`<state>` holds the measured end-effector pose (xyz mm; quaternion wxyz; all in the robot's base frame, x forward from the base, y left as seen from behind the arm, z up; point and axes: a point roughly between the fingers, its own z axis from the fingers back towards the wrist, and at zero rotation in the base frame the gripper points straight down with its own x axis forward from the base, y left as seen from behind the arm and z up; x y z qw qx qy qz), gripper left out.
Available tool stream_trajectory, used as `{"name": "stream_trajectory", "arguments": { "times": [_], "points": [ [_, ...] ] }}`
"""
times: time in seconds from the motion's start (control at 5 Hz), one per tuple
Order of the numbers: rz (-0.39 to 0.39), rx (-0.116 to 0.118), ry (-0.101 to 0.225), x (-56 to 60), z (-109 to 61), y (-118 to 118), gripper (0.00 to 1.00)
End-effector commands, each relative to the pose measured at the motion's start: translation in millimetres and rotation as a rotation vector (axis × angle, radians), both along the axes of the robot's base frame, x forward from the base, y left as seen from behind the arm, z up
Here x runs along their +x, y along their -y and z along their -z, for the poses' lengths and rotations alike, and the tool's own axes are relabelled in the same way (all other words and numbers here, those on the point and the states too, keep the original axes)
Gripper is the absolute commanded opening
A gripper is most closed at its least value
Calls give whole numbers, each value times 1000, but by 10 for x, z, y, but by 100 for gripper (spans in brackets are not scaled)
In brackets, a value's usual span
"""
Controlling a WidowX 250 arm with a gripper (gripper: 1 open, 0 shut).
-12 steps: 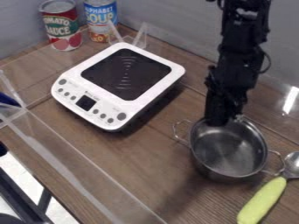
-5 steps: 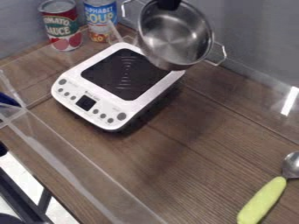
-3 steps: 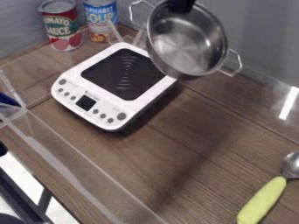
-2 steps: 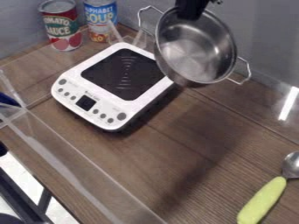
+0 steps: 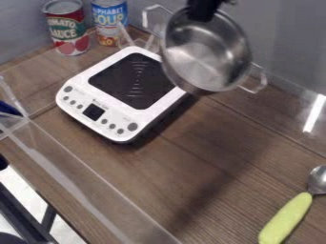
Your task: Put silver pot on the white and black stove top
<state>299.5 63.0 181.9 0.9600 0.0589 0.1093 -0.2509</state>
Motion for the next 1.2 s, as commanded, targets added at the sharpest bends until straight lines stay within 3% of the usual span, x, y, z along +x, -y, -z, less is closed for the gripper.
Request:
{"name": "stream_trajectory", "arguments": {
  "times": [0.0, 0.2, 0.4, 0.8, 1.0],
  "points": [
    [15, 30, 80, -67, -276, 122, 0],
    [67, 25, 81, -84, -249, 440, 0],
    [76, 36, 76, -61, -235, 617, 0],
    [45, 55, 78, -136, -244, -222, 0],
    [91, 56, 76, -65, -188, 252, 0]
  ]
}}
